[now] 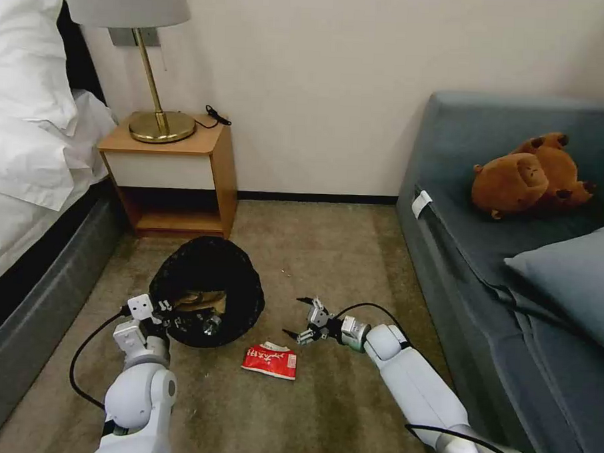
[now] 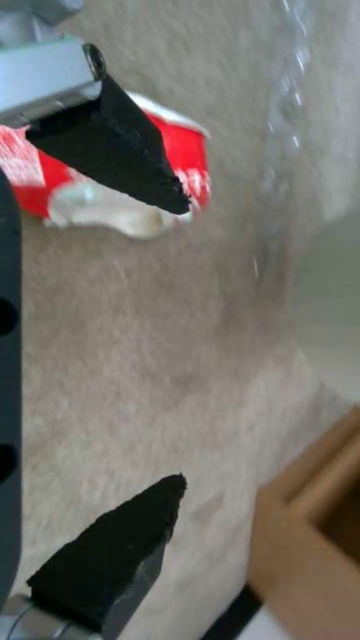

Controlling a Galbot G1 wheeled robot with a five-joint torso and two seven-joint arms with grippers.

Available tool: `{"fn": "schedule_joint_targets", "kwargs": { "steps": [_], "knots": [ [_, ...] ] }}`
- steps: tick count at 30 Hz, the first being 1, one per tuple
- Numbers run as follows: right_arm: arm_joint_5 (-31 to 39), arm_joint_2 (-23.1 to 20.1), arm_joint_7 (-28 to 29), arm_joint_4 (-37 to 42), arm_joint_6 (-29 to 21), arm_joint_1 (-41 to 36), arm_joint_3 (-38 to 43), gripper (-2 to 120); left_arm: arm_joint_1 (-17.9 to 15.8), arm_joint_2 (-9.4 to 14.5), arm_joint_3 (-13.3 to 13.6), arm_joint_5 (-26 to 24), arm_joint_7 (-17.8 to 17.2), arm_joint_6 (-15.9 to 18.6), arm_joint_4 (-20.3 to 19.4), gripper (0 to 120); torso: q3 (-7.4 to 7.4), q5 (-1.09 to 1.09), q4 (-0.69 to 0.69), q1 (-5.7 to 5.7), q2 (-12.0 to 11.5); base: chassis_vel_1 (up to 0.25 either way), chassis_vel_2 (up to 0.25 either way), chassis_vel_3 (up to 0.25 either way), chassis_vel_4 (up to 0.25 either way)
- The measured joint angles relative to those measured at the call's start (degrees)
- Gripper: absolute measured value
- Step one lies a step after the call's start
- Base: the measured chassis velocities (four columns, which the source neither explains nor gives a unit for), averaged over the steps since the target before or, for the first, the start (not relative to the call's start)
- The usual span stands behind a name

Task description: Pick up the trash bin, then pick up the garbage on the floor and place it into the trash bin.

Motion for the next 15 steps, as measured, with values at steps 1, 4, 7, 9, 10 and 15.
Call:
{"fn": "schedule_joint_targets", "kwargs": {
  "steps": [1,4,7,9,10,15],
  "knots": [
    [-0.6,0.2,-1.2,-0.6,0.7,0.0,0.1,100,0.0,-0.1,0.1,0.2,-0.1,-0.1,0.0,2,0.00,0.01,0.00,0.00,0.0,0.000,0.000,0.000,0.000],
    [-0.9,0.4,-1.7,-1.2,0.9,0.1,0.3,100,0.1,-0.3,0.2,0.3,-0.4,-0.2,0.0,2,0.00,0.01,0.00,0.00,0.0,0.000,0.000,0.000,0.000],
    [-0.9,0.7,-1.8,-2.4,1.0,0.3,0.4,100,0.3,-0.6,0.5,0.6,-0.8,-0.3,0.1,2,0.00,0.00,0.00,0.00,0.0,0.000,0.000,0.000,0.000],
    [-0.3,0.9,0.0,-4.2,1.0,0.7,-0.2,100,0.6,-0.8,0.7,0.8,-0.8,-0.4,0.1,2,0.00,0.00,-0.01,0.00,0.0,0.000,0.000,0.000,0.000],
    [-0.3,0.9,0.0,-4.2,1.0,0.7,-0.2,100,0.6,-0.8,0.7,0.8,-0.8,-0.4,0.1,2,0.00,0.00,-0.01,0.00,0.0,0.000,0.000,0.000,0.000],
    [0.2,0.8,0.9,-5.9,0.1,1.4,-2.6,100,0.8,-0.8,0.7,1.0,-0.8,-0.6,0.0,2,0.00,0.00,0.00,0.00,0.0,0.000,0.000,0.000,0.000]
  ]
}}
